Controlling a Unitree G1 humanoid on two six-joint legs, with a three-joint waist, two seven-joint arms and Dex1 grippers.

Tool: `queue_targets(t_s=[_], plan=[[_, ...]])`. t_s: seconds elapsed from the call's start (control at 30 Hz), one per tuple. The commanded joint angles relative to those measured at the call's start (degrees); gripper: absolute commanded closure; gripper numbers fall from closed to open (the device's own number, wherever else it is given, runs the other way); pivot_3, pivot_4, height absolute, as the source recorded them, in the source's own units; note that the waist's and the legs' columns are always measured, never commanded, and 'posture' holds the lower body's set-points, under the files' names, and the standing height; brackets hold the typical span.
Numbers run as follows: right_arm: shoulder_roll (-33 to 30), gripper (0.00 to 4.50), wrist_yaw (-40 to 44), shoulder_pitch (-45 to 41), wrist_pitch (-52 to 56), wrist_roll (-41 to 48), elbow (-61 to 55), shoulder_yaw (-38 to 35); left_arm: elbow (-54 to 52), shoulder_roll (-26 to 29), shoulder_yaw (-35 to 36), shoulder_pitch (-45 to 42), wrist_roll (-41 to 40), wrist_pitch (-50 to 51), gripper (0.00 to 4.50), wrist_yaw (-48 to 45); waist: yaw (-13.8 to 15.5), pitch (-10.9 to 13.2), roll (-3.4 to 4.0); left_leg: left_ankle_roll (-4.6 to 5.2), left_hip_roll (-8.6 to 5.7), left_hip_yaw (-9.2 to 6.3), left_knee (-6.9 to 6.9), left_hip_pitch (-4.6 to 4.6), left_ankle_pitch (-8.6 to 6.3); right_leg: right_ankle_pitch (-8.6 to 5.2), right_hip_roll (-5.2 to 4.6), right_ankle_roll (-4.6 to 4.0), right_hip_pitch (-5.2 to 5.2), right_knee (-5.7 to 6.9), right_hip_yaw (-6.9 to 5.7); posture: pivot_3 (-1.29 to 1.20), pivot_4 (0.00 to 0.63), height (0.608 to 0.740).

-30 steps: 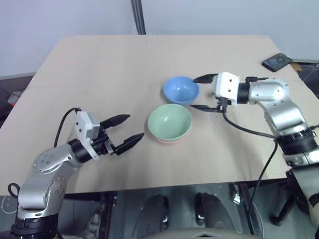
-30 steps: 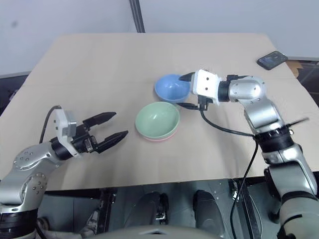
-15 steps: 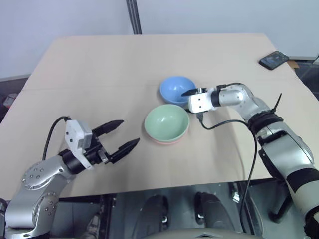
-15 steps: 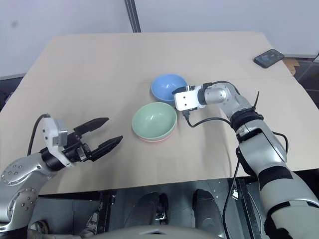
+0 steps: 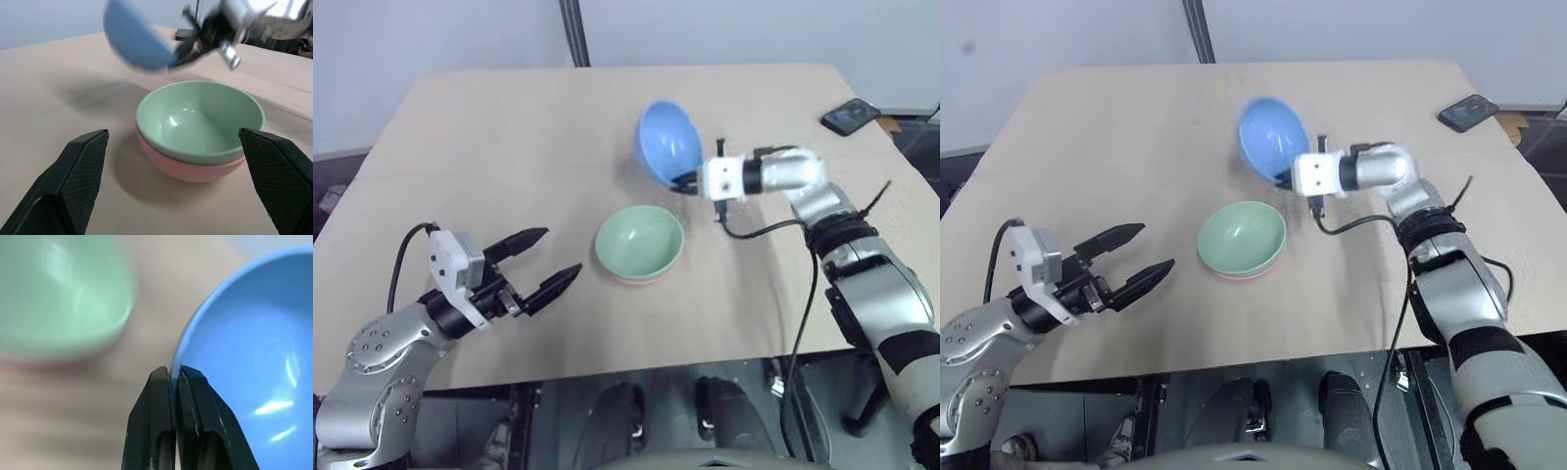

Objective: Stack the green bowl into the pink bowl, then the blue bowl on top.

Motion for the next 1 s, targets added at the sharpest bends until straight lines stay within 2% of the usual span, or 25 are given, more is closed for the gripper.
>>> queue_targets(t_s=[0.03, 0.13, 0.27, 0.3, 0.37, 0.57, 0.77, 0.93, 1.0], plan=[[-4.4, 4.46, 8.8, 5.5, 20.3, 15.4, -25.7, -2.6, 0.4, -0.2, 0.0, 0.0, 0.5, -1.9, 0.00, -0.5, 0.3, 0.0, 0.00, 0.00, 0.00, -0.03, -0.03, -0.02, -0.01, 0.00, -0.13, -0.01, 0.00, -0.01, -0.02, 0.00, 0.150, 0.740], [-6.9, 4.46, 8.7, 11.3, 30.9, 17.8, -41.5, -0.3, 1.0, 0.0, -1.0, -0.9, 1.2, -2.5, 0.00, -0.9, 0.4, 0.0, 0.00, -0.02, 0.00, -0.07, -0.06, -0.01, -0.03, 0.00, -0.34, -0.02, -0.02, -0.01, -0.06, 0.00, 0.150, 0.740], [-6.4, 4.46, 5.9, 16.5, 35.9, 13.9, -48.3, 3.4, 1.2, 0.1, -2.2, -2.6, 1.3, -2.3, 0.00, -0.9, 0.3, 0.0, -0.03, -0.24, 0.00, -0.06, -0.12, 0.07, -0.14, -0.01, -0.38, -0.38, -0.02, 0.01, -0.07, 0.00, 0.150, 0.740], [-6.3, 3.81, 5.4, 17.2, 36.3, 12.6, -48.6, 4.2, 1.3, 0.2, -2.4, -2.9, 1.2, -2.1, 0.00, -1.0, 0.3, 0.0, -0.03, -0.28, 0.00, -0.06, -0.12, 0.08, -0.13, 0.00, -0.38, -0.42, -0.02, 0.02, -0.08, 0.00, 0.150, 0.740], [-6.2, 3.02, 3.5, 17.9, 37.4, 10.6, -48.9, 4.3, 1.4, 0.5, -2.4, -3.3, 1.0, -1.8, 0.00, -1.3, 0.3, 0.0, -0.02, -0.28, -0.02, -0.04, -0.12, 0.07, -0.12, 0.01, -0.38, -0.44, -0.04, 0.02, -0.07, 0.00, 0.150, 0.740], [-7.3, 0.05, -2.5, 20.1, 41.1, 11.1, -51.2, -1.3, 1.4, 0.9, -2.5, -3.6, 0.9, -1.6, 0.00, -1.8, 0.5, 0.0, -0.03, -0.06, -0.04, -0.03, -0.13, 0.00, 0.00, 0.01, -0.32, -0.43, -0.07, -0.04, -0.10, 0.00, 0.150, 0.740], [-9.8, 0.05, -8.0, 27.2, 46.7, 15.6, -57.4, -10.3, 0.5, 1.3, -2.5, -2.7, 0.8, -1.6, 0.00, -2.4, 1.7, -0.1, -0.05, -0.04, -0.04, -0.02, -0.13, 0.00, 0.00, 0.00, -0.11, -0.44, -0.05, -0.06, -0.11, 0.00, 0.150, 0.740], [-16.1, 0.05, -10.2, 40.1, 52.7, 18.5, -59.9, -19.2, 0.5, 2.7, 2.0, -0.9, -5.1, -0.1, 0.00, -5.7, 1.8, -0.1, -0.11, -0.02, -0.02, 0.01, -0.13, 0.00, 0.01, -0.01, -0.06, -0.44, -0.05, -0.05, -0.06, 0.00, 0.150, 0.740], [-18.1, 0.05, -10.3, 44.3, 53.8, 20.2, -60.5, -22.8, 0.5, 3.4, 3.4, 0.0, -3.7, -0.4, 0.00, -4.9, 2.0, -0.1, -0.09, -0.01, 0.00, -0.03, -0.13, -0.02, 0.01, -0.02, -0.06, -0.44, -0.03, -0.10, -0.12, 0.00, 0.150, 0.740]])
